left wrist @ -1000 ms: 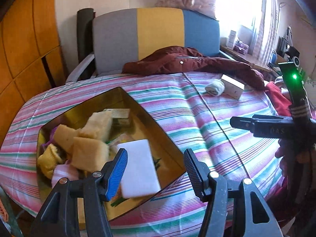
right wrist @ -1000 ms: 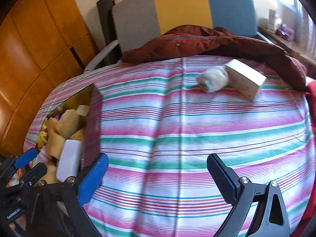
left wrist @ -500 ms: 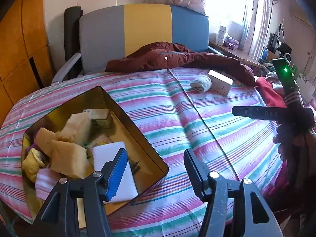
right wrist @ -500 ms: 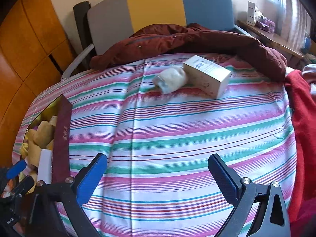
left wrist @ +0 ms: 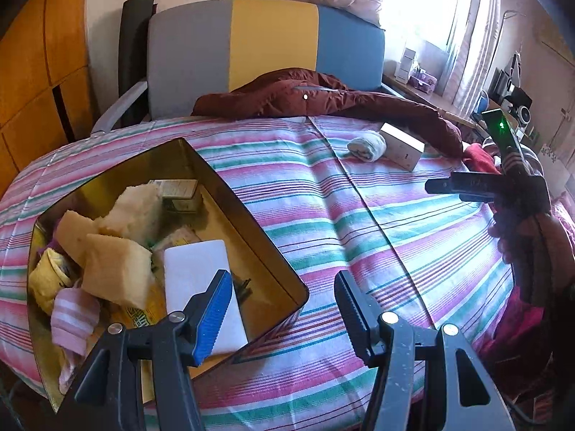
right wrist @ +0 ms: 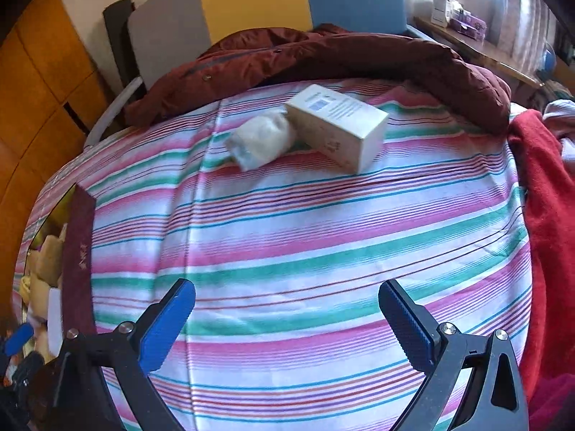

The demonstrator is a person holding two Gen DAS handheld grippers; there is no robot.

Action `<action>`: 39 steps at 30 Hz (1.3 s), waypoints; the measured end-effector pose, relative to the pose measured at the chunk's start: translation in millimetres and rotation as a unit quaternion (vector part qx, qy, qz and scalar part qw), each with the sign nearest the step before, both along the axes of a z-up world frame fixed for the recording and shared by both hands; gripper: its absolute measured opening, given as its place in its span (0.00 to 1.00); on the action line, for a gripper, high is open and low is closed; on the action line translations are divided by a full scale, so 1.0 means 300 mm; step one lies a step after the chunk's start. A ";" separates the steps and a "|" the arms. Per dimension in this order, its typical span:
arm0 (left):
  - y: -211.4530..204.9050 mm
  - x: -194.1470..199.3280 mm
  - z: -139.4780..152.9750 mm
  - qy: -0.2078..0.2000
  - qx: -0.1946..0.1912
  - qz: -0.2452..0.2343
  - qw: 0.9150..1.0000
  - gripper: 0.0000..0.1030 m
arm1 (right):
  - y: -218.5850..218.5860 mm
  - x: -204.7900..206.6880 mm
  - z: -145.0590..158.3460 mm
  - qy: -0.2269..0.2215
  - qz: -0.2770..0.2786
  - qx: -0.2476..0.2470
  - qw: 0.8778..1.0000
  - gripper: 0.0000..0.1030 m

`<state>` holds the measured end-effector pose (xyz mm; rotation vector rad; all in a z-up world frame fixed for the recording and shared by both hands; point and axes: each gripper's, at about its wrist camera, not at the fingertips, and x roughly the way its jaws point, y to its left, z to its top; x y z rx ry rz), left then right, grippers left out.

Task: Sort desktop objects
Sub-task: 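Move both open tools back toward the white box and white sock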

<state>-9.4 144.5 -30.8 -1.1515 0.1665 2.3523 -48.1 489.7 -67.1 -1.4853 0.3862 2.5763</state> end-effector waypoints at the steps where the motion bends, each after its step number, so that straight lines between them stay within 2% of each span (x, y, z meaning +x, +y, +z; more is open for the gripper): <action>1: 0.001 -0.002 0.000 0.000 0.002 -0.001 1.000 0.58 | 0.011 -0.006 0.000 -0.001 -0.002 0.001 1.000 0.99; 5: 0.007 -0.012 -0.003 -0.006 0.010 -0.003 1.000 0.58 | 0.072 -0.038 0.003 -0.005 -0.014 0.015 1.000 1.00; 17: 0.067 -0.041 -0.019 -0.005 -0.014 -0.013 1.000 0.58 | 0.163 -0.140 0.013 0.012 -0.032 0.034 0.999 1.00; 26: 0.190 -0.114 0.022 -0.002 0.002 -0.030 1.000 0.58 | 0.205 -0.221 0.010 0.033 -0.012 0.060 0.998 1.00; 34: 0.290 -0.162 0.012 -0.018 0.001 -0.046 0.999 0.58 | 0.247 -0.299 0.000 0.046 0.012 0.111 0.993 1.00; 39: 0.349 -0.213 -0.007 -0.033 0.002 -0.050 0.998 0.58 | 0.293 -0.342 -0.030 0.056 0.017 0.102 0.993 1.00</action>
